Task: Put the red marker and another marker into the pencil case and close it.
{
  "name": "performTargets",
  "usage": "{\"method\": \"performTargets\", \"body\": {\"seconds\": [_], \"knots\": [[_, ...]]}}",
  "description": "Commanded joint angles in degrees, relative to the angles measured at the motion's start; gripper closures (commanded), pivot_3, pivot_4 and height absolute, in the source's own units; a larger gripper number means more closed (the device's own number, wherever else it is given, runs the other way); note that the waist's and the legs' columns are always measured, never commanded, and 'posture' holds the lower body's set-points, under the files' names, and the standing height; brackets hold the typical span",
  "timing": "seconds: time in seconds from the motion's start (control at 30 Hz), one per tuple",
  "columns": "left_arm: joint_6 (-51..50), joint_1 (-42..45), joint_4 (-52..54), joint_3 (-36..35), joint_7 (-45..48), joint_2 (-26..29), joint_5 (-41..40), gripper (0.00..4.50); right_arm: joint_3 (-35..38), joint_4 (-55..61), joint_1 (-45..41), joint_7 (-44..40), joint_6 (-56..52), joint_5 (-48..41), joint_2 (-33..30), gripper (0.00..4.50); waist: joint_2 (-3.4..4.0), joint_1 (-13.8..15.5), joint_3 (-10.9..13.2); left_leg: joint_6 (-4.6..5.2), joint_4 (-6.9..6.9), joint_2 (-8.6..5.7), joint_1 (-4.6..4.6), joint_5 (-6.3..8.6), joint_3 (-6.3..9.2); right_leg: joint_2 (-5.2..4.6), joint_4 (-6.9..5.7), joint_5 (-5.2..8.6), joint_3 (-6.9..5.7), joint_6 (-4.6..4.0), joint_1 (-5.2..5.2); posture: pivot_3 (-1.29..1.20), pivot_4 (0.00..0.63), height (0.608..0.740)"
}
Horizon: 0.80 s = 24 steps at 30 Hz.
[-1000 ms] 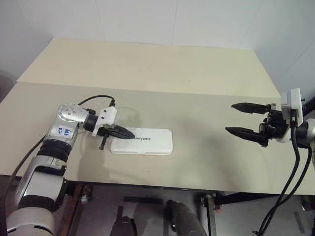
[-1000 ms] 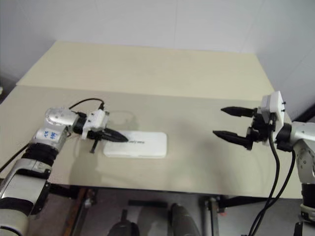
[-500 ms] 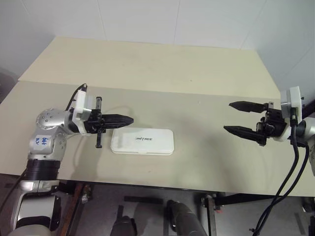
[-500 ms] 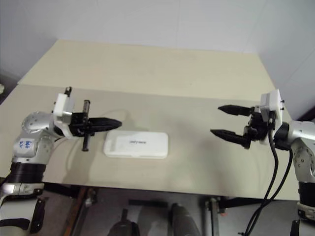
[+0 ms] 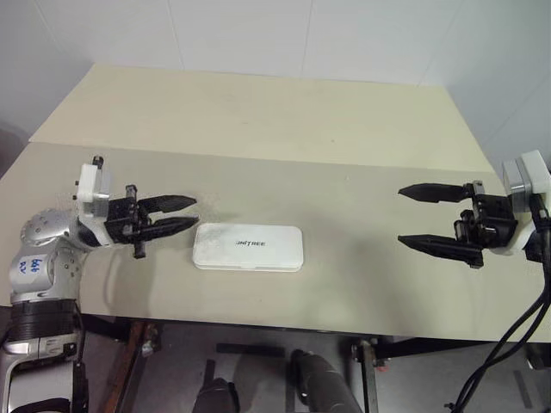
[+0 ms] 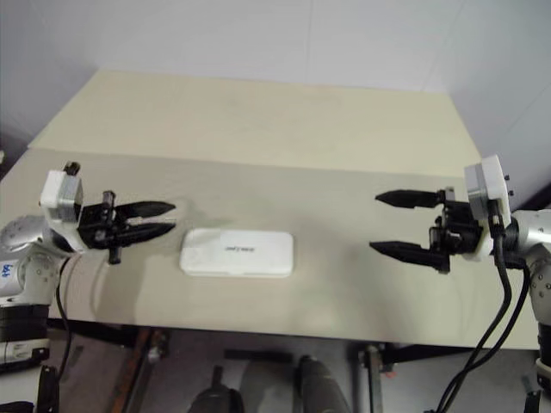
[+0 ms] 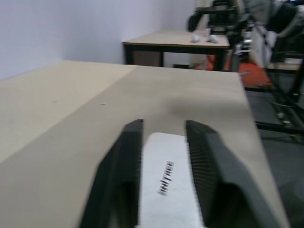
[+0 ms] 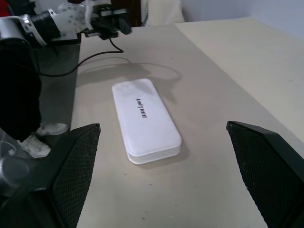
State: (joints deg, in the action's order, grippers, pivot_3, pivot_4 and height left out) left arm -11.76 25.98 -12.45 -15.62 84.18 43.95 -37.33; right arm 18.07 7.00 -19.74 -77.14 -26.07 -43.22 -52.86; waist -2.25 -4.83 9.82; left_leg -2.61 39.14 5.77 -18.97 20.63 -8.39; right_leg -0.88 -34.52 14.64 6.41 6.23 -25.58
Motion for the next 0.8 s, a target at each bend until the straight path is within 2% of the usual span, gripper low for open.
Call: {"method": "performTargets", "body": {"seconds": [0.03, 0.17, 0.2, 0.43, 0.57, 0.67, 0.8], "knots": [[0.4, -0.6, -3.0, -4.0, 6.6, 4.2, -2.4, 1.52, 1.0, -0.6, -1.1, 0.5, 1.8, 0.8, -0.1, 0.00, 0.00, -0.1, 0.0, 0.00, -0.02, 0.01, 0.01, 0.00, 0.00, 0.00, 0.00, 0.00, -0.01, 0.00, -0.01, 0.00, 0.150, 0.740], [3.0, -1.5, -7.0, -3.4, 8.3, 8.2, -4.3, 0.17, 0.3, -2.4, -1.6, 0.5, 2.8, 2.0, 0.1, 0.00, 0.01, 0.0, 0.0, 0.01, -0.03, 0.01, 0.01, 0.01, -0.01, 0.00, 0.00, 0.01, -0.01, -0.01, -0.02, 0.00, 0.150, 0.740], [3.8, -1.9, -7.4, -3.0, 8.3, 9.0, -4.9, 0.06, 0.1, -3.1, -2.0, 0.3, 3.2, 2.5, 0.1, 0.00, 0.02, 0.0, 0.0, 0.01, -0.03, 0.01, 0.02, 0.01, -0.02, -0.01, 0.00, 0.01, -0.01, -0.02, -0.02, 0.00, 0.150, 0.740], [7.2, -5.8, -8.3, -0.5, 8.3, 13.5, -8.5, 0.06, -2.2, -7.4, -5.3, -0.3, 5.6, 5.4, 0.5, 0.00, 0.04, 0.0, 0.0, 0.00, -0.05, 0.02, -0.06, 0.03, -0.07, -0.02, 0.00, 0.10, -0.01, -0.17, -0.12, 0.00, 0.150, 0.740], [10.2, -7.5, -10.1, -1.2, 8.3, 16.4, -10.9, 0.06, -2.7, -7.9, -5.7, -0.2, 6.2, 6.1, 1.2, 0.00, 0.04, 0.0, 0.0, -0.01, -0.08, 0.04, -0.16, 0.03, -0.12, -0.02, -0.07, 0.10, -0.02, -0.17, -0.30, 0.00, 0.150, 0.740], [12.4, -11.4, -10.1, 0.8, 8.3, 20.7, -13.8, 0.06, -3.2, -7.5, -5.8, 0.5, 6.5, 6.5, 2.2, 0.00, 0.05, -0.2, 0.0, -0.02, -0.10, 0.05, -0.19, 0.03, -0.17, -0.02, -0.13, 0.10, -0.02, -0.18, -0.40, 0.00, 0.150, 0.740], [14.0, -12.3, -10.3, 2.2, 8.3, 23.1, -16.4, 0.06, -3.7, -6.6, -6.7, 1.6, 7.0, 6.3, 3.9, 0.00, 0.06, -0.1, 0.0, -0.04, -0.10, 0.06, -0.23, 0.04, -0.37, -0.05, -0.25, 0.16, 0.00, -0.28, -0.60, 0.00, 0.150, 0.740]]}}
